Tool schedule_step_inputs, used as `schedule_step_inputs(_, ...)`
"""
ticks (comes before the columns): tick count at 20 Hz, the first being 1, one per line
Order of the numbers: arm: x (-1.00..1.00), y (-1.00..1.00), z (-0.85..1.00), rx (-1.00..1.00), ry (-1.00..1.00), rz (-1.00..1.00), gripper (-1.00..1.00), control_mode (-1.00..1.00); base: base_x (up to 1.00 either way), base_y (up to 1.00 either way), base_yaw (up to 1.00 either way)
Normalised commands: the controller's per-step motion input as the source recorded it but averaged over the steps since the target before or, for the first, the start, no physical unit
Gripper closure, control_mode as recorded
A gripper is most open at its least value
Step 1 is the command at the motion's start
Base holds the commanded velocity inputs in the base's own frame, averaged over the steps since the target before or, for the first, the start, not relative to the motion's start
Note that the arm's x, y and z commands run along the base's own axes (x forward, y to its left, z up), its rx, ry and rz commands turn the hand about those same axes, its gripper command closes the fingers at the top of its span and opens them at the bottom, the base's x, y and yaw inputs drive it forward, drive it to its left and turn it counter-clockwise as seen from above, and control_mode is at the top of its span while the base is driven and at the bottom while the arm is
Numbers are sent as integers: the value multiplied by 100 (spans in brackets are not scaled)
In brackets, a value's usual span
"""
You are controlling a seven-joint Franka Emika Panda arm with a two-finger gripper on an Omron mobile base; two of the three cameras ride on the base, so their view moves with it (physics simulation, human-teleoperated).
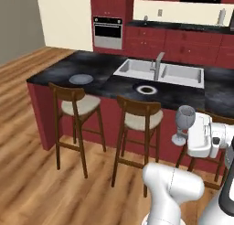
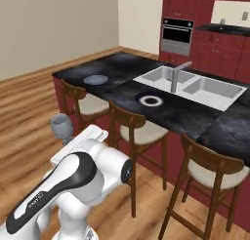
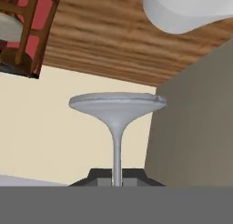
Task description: Retrieve the wine glasses from the counter and place one next to each plate.
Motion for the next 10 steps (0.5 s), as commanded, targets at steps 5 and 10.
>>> schedule_step_inputs(5, 0, 0, 0, 0, 0, 0, 100, 100, 64, 92, -59)
schedule_step_inputs(10, 0, 0, 0, 0, 0, 0, 100, 100, 14, 91, -51)
